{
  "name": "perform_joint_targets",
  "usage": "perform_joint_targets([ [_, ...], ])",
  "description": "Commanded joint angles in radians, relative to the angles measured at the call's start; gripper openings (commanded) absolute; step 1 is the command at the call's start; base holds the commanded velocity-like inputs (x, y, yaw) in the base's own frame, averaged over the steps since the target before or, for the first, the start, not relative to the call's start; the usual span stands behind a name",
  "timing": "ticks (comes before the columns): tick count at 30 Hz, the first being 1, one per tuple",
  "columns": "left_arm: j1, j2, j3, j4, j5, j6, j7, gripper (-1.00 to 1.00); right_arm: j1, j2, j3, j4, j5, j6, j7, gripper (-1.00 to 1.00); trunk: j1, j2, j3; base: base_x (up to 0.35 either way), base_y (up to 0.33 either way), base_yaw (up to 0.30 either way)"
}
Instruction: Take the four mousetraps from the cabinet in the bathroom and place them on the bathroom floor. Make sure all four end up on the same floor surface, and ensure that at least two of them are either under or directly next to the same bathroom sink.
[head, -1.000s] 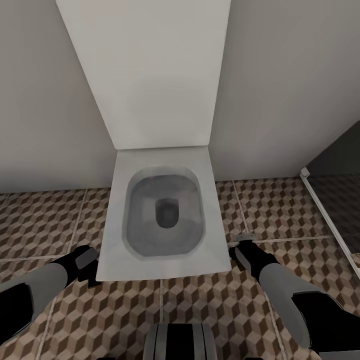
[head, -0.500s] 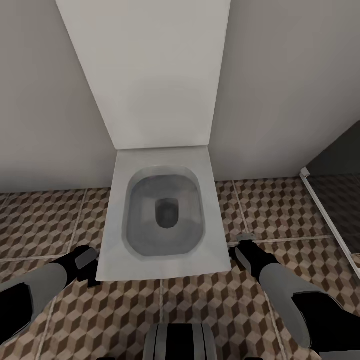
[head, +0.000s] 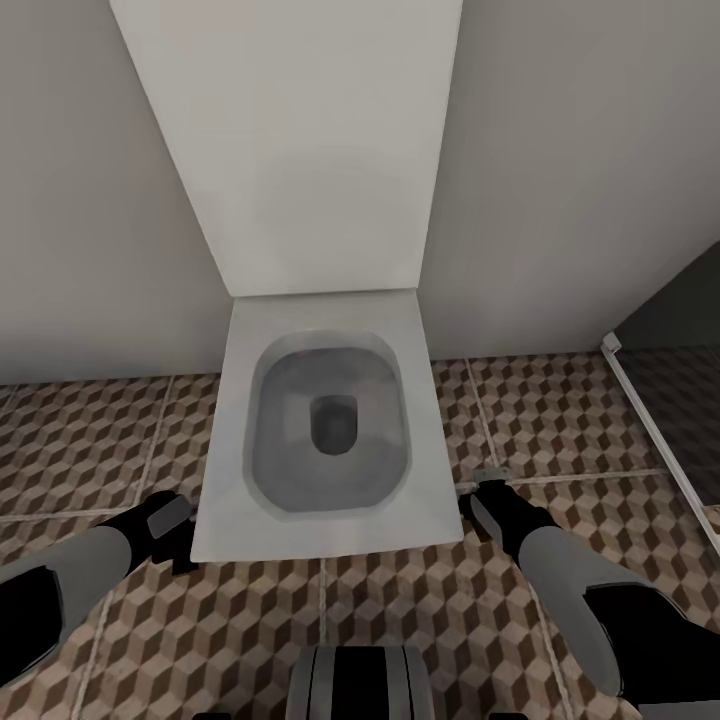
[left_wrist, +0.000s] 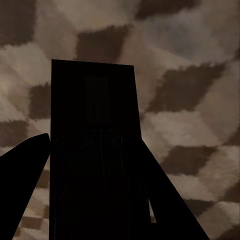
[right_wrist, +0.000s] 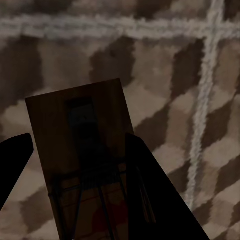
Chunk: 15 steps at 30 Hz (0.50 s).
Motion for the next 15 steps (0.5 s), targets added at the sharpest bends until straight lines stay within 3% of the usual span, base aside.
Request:
perform_joint_targets([
  [1, 0.000, 0.001, -0.005, -0.004, 0.008, 0.001, 0.008, -1.00, 0.000, 0.000, 0.008, -0.002, 0.000, 0.007, -0.003, -1.00, 0.000, 0.000, -0.001, 0.000, 0.000, 0.000],
  [15, 0.000, 0.001, -0.005, -0.004, 0.008, 0.001, 0.009, -1.00, 0.000, 0.001, 0.008, -0.002, 0.000, 0.007, -0.003, -1.00, 0.002, -0.001, -0.016, 0.000, 0.000, 0.000],
])
